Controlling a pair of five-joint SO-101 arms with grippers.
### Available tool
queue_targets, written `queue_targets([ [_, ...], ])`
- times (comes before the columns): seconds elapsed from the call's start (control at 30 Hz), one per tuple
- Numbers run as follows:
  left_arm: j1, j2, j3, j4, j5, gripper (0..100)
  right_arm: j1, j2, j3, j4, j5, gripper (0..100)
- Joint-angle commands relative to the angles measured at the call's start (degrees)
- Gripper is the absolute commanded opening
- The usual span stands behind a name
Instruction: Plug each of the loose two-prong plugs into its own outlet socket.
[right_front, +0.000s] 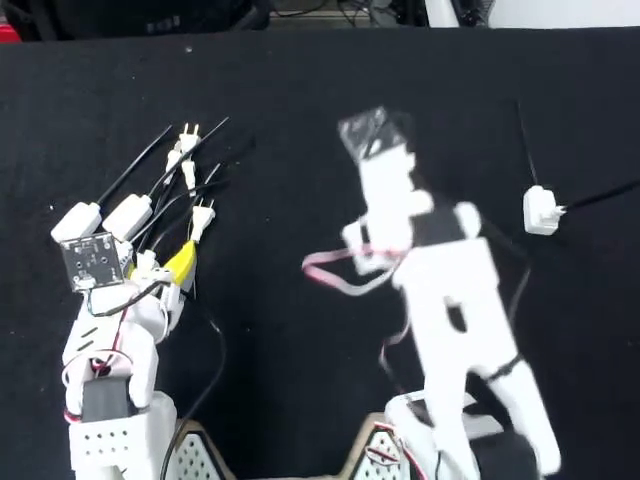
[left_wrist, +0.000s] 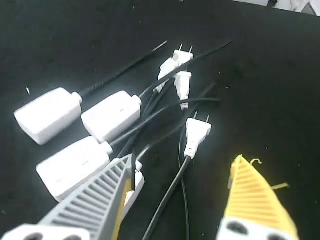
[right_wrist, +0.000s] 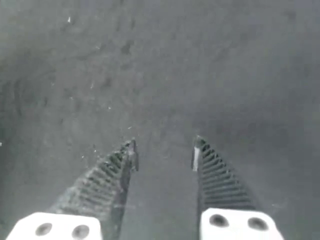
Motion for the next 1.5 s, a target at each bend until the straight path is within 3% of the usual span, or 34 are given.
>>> queue_targets([
  [0.0,-0.40,-0.09,-7.08,1.32,-4.92,31,-3.16,-3.38,13.23,-15.12,-3.96,15.9],
  [0.13,-6.11,0.70,-13.41,4.40,-6.15,31,-4.40,-3.12,22.02,-25.49,-4.04,15.9],
  [0.27,-10.68,7.56,-20.79,6.86,-8.44,31,-4.57,-2.86,24.31,-29.36,-4.48,15.9],
  [0.77,-15.60,58.90,-41.10,7.38,-39.82,31,-4.66,-2.86,25.89,-32.09,-4.48,15.9],
  [1.13,-14.55,87.47,-62.37,19.78,-40.79,31,-4.66,-2.86,25.89,-32.09,-4.48,15.9],
  [1.47,-13.41,105.67,-72.04,20.13,-40.62,31,-4.66,-2.86,25.89,-32.00,-4.40,15.9],
])
